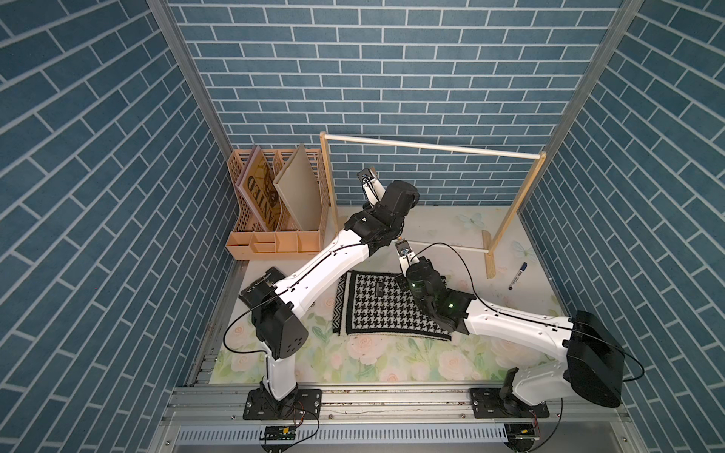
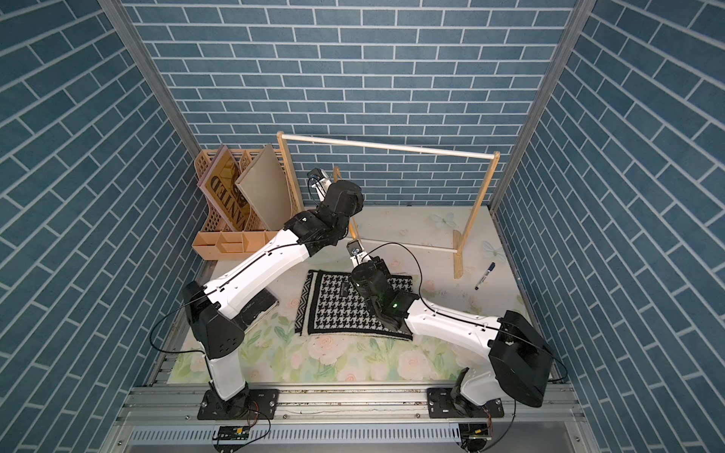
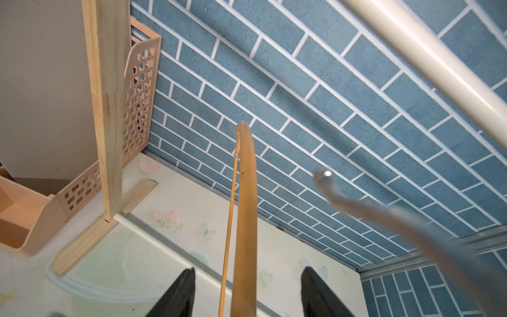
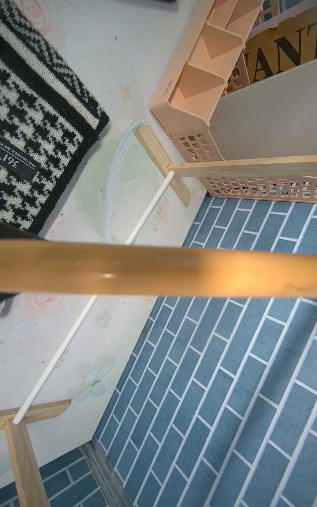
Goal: Hang the scarf on the hanger
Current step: Pick up the hanger from the clothesline.
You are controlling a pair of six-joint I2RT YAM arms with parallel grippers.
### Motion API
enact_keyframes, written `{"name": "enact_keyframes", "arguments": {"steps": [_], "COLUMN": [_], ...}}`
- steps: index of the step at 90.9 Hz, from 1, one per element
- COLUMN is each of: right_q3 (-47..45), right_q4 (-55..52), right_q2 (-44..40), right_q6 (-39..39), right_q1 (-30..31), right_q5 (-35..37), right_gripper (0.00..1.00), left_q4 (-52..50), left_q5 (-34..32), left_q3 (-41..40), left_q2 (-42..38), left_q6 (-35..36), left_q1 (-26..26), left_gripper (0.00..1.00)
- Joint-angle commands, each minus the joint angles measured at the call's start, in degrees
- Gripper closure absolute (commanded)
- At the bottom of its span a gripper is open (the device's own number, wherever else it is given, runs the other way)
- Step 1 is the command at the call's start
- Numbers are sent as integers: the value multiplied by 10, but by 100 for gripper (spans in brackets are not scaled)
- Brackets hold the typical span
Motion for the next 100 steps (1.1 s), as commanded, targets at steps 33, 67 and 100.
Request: {"name": "enact_keyframes", "arguments": {"steps": [33,67,100], "right_q3": [29,26,25], "right_q4": [8,7,7], "right_q2": [10,3,4], "right_q6": [18,19,22], "right_q1": [5,6,6], "right_q5": [4,4,5], "right_gripper": [100,100,100], "left_q4": [-1,-10,-11], "left_q5": [-21,-31,-37], "left_q3": [-10,-2,0], "left_q2": [-11,-4,-6], "left_q6": [7,7,13], "left_q1": [1,16,20], "left_gripper": [59,78,100]}}
